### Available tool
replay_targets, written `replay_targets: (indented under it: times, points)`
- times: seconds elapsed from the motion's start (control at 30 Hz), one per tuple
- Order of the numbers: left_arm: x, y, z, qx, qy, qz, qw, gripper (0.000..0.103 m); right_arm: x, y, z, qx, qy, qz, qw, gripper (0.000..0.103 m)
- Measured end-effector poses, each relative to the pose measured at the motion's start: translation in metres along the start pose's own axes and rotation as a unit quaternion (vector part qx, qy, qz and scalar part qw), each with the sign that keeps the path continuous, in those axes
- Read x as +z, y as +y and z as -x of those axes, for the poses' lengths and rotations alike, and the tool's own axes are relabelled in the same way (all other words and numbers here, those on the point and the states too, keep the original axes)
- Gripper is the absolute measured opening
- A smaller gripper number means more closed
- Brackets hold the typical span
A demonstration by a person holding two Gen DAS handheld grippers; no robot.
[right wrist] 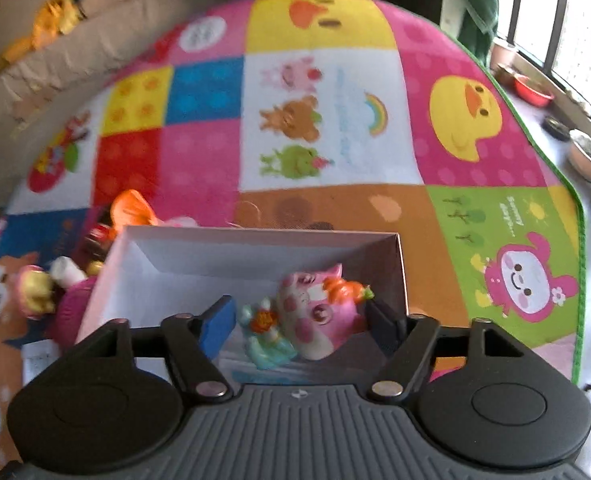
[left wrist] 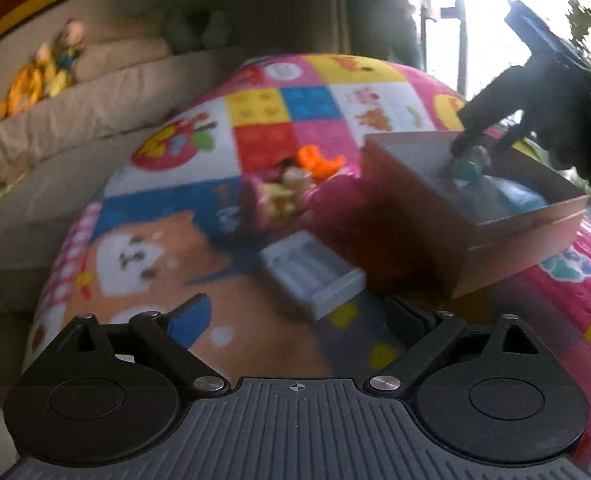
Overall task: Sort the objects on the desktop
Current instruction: 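Grasp and carry the pig toy with right tool while left tool carries packet into box, then move the right tool to the small white bottle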
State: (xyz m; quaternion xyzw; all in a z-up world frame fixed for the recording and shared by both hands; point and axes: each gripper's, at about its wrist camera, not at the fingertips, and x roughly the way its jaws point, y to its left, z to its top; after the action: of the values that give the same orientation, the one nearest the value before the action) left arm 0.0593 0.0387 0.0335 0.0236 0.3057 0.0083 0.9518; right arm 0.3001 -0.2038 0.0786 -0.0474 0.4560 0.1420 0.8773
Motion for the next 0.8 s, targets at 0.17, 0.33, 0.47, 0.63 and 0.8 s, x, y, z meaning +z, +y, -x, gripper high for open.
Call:
replay_targets:
  times: [0.17,0.33,0.47,0.63,0.8]
  points:
    - [-0.008,0.016,-0.008,-0.004,-0.015,0.045,0.9989,0.099,0.018,0.029,0.019,-0.002,-0.021,0.027,0.999,0.081]
    - [-0.017,0.022,-0.013,-0.026,-0.022,0.074,0.9967,0.1,0.045,0.086,0.017,0.033,-0.026,0.077,0.996,0.08]
    - [-0.02,0.031,-0.012,-0.039,-0.029,0.103,0.9935,0.101,0.061,0.14,-0.015,0.05,-0.004,0.09,0.995,0.08]
    - [-0.02,0.034,-0.012,-0.049,-0.031,0.113,0.9919,0.101,0.083,0.173,-0.077,0.055,0.035,0.042,0.997,0.08]
    - [-0.022,0.038,-0.013,-0.055,-0.029,0.126,0.9901,0.101,0.09,0.19,-0.114,0.038,0.06,0.052,0.996,0.052]
